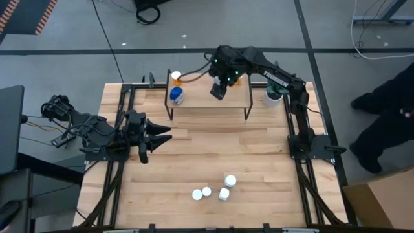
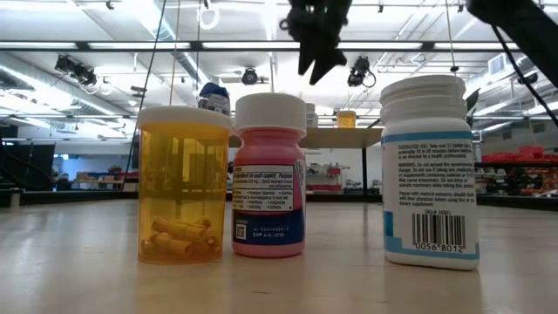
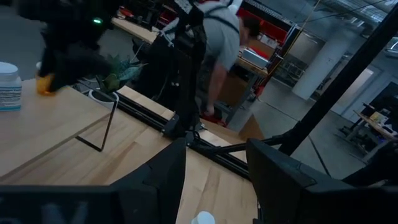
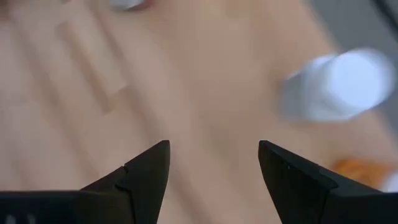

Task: Pick and place medicine bottles onto shelf by color
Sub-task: Put the white bottle on the shelf

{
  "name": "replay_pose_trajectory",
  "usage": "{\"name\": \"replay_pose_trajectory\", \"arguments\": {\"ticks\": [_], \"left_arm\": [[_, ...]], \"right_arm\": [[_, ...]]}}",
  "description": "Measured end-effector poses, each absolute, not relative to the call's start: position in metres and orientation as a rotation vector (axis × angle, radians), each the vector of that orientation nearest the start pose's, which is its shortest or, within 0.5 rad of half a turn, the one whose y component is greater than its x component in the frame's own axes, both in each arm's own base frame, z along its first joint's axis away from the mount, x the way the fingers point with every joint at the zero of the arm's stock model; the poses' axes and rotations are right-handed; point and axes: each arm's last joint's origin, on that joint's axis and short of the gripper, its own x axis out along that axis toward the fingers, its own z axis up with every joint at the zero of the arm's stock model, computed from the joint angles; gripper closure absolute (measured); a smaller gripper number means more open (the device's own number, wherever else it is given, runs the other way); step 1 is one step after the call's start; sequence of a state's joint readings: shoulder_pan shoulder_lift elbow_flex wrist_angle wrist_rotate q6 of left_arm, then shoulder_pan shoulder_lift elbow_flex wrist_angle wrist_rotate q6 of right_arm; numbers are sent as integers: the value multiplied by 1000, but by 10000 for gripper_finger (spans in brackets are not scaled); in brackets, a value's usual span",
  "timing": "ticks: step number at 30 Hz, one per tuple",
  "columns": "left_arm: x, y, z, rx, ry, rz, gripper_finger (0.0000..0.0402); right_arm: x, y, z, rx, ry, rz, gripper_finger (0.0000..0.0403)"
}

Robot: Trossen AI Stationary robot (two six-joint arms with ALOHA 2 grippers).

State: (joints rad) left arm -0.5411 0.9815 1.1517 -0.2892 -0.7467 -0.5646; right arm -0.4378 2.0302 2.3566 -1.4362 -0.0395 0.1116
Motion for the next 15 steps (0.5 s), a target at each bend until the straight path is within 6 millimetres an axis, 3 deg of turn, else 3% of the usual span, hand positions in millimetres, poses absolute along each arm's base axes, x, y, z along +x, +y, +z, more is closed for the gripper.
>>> {"name": "replay_pose_trajectory", "arguments": {"ticks": [4, 9, 15], "left_arm": [[175, -82, 413, -491, 35, 226, 229], [176, -83, 413, -490, 35, 226, 224], [176, -83, 413, -490, 35, 226, 228]], "right_arm": [[362, -124, 395, 419, 1088, -375, 150], [373, -57, 393, 469, 1159, -312, 150], [382, 19, 374, 422, 1236, -307, 150]]}}
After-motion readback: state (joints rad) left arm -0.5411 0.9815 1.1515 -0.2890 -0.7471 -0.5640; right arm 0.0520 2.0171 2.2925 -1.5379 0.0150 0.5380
